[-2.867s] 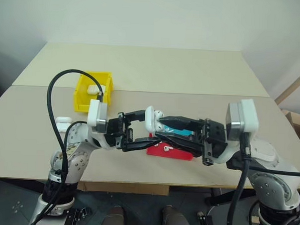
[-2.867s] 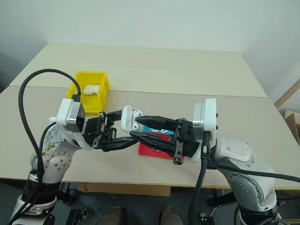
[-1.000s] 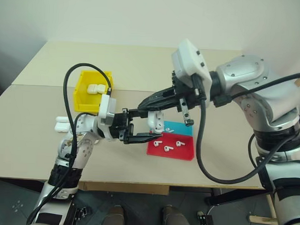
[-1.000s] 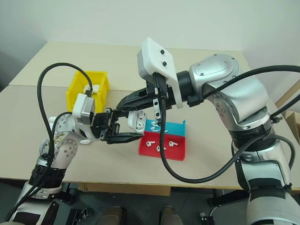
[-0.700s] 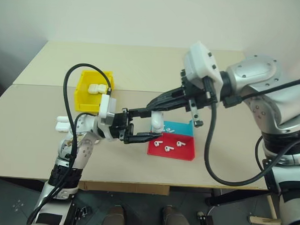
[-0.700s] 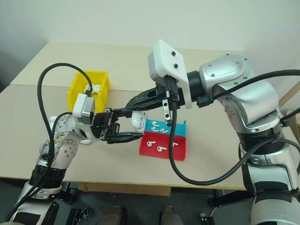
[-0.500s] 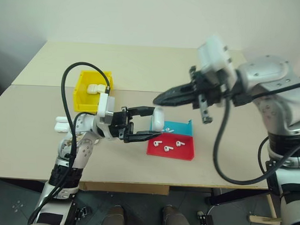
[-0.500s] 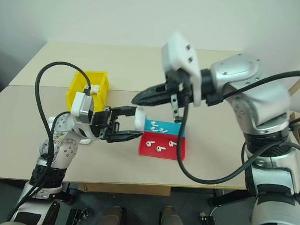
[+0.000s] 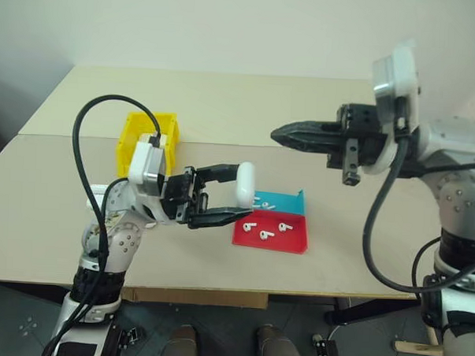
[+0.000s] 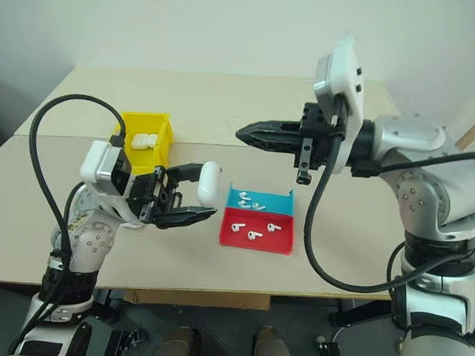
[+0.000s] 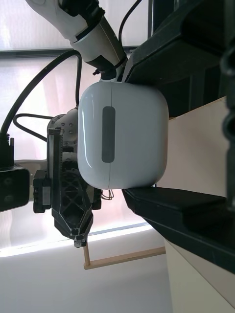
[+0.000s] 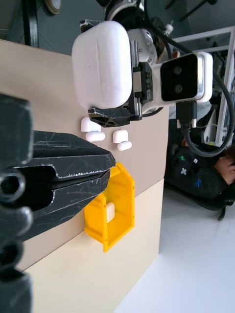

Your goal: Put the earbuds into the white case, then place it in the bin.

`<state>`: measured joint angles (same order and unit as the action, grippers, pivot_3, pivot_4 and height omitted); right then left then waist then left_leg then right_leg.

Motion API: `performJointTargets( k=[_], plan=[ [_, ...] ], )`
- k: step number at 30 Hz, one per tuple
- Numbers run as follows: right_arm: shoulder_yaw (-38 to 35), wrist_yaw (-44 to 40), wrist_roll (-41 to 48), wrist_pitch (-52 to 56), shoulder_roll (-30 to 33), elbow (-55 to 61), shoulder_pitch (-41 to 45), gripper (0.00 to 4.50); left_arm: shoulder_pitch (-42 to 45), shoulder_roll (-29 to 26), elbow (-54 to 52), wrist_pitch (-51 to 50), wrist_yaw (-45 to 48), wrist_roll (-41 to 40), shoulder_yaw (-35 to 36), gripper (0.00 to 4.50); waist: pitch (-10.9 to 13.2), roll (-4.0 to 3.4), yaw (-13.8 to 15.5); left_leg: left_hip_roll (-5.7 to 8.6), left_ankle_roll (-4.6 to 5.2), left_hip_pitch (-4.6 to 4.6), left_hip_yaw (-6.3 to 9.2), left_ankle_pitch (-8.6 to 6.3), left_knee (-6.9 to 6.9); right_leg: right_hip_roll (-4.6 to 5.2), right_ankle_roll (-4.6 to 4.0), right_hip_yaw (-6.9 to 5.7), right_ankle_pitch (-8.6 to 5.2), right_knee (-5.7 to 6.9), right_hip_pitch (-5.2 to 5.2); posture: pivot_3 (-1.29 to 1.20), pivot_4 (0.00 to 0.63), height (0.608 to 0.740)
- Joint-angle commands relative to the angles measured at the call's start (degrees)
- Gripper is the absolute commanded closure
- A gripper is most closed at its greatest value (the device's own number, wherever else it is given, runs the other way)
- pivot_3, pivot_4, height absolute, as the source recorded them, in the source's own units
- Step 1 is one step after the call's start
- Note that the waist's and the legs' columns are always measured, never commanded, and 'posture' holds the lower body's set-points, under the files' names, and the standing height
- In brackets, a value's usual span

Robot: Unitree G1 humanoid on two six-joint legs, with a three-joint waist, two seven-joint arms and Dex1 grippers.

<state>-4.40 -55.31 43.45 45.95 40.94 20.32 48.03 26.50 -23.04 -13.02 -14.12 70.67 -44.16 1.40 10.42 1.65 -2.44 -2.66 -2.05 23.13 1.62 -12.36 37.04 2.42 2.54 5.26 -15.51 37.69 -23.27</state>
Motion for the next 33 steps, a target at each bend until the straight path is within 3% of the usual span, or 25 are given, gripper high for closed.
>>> performJointTargets(
  k=[1, 3, 6, 10, 13, 17, 22, 32, 33],
  plan=[
    [-3.7, 4.5, 2.4, 1.1, -0.6, 3.7, -1.8, 4.49, -0.3, -0.4, -1.7, 0.1, -4.8, 1.2, 2.1, 1.72, 0.0, 0.0, 0.0, 0.01, 0.0, 0.0, 0.0, 0.0, 0.0, 0.01, 0.0, 0.01, 0.0, 0.0, 0.0, 0.0, 0.15, 0.74],
    [-4.6, 6.9, 3.0, 1.8, -0.8, 4.9, -3.9, 4.49, 0.2, -1.3, -0.9, 0.4, -10.0, 4.9, 3.0, 1.72, 0.0, 0.01, 0.0, 0.01, 0.0, 0.01, 0.0, 0.0, 0.01, 0.01, 0.01, 0.01, 0.01, 0.0, 0.0, 0.0, 0.15, 0.74],
    [-5.9, 10.0, 4.2, 3.3, -0.3, 6.0, -6.6, 4.49, 3.2, -6.5, -0.4, -7.9, -17.9, 9.8, 2.2, 1.72, 0.0, 0.01, 0.0, 0.01, 0.0, -0.01, 0.02, 0.0, 0.01, 0.0, 0.01, 0.0, 0.01, 0.0, 0.01, 0.0, 0.15, 0.74],
    [-8.0, 12.9, 5.5, 4.8, 0.3, 6.4, -9.9, 4.49, 6.9, -4.6, 2.7, -6.6, -34.3, 18.0, 5.9, 1.72, 0.0, 0.01, 0.1, 0.04, 0.0, 0.02, 0.03, 0.0, 0.02, 0.03, 0.06, 0.01, 0.03, -0.04, 0.02, 0.0, 0.15, 0.74],
    [-8.6, 14.4, 5.6, 5.2, 0.7, 6.1, -11.9, 4.49, 12.3, -6.5, 6.9, -14.1, -48.2, 27.4, 6.4, 1.72, 0.0, 0.04, 0.3, 0.04, 0.0, 0.04, 0.07, 0.0, 0.01, 0.02, 0.07, -0.02, 0.04, -0.06, 0.02, 0.0, 0.15, 0.74],
    [-8.4, 16.7, 6.7, 6.6, 0.2, 4.2, -13.0, 4.49, 17.3, -5.3, 12.8, -18.6, -60.4, 32.4, 9.5, 1.72, 0.0, 0.04, 0.0, 0.06, 0.0, 0.04, 0.03, 0.0, 0.01, 0.03, 0.07, 0.03, 0.04, -0.06, 0.0, 0.0, 0.15, 0.74],
    [-6.9, 17.2, 5.4, 6.5, 0.3, 3.8, -13.9, 4.49, 18.5, -4.4, 17.5, -18.9, -63.8, 35.5, 8.8, 1.72, 0.0, 0.04, 0.2, 0.07, 0.0, 0.06, 0.07, 0.0, 0.0, 0.04, 0.07, -0.01, 0.04, -0.06, 0.0, 0.0, 0.15, 0.74],
    [-4.8, 19.3, 2.5, 6.7, 0.8, 3.9, -14.9, 4.49, 21.3, -0.7, 30.6, -20.1, -63.7, 34.4, 10.2, 1.72, 0.0, 0.05, 0.3, 0.1, -0.01, 0.08, 0.07, 0.01, 0.0, 0.06, 0.08, -0.02, 0.04, -0.07, -0.01, 0.0, 0.15, 0.74],
    [-4.8, 19.5, 2.5, 6.8, 0.8, 4.3, -15.2, 4.5, 21.2, -0.8, 31.6, -18.4, -63.1, 34.9, 9.7, 1.37, 0.0, 0.05, 0.3, 0.1, -0.01, 0.09, 0.07, 0.01, 0.0, 0.07, 0.08, -0.03, 0.04, -0.06, -0.01, 0.0, 0.15, 0.74]
  ],
)
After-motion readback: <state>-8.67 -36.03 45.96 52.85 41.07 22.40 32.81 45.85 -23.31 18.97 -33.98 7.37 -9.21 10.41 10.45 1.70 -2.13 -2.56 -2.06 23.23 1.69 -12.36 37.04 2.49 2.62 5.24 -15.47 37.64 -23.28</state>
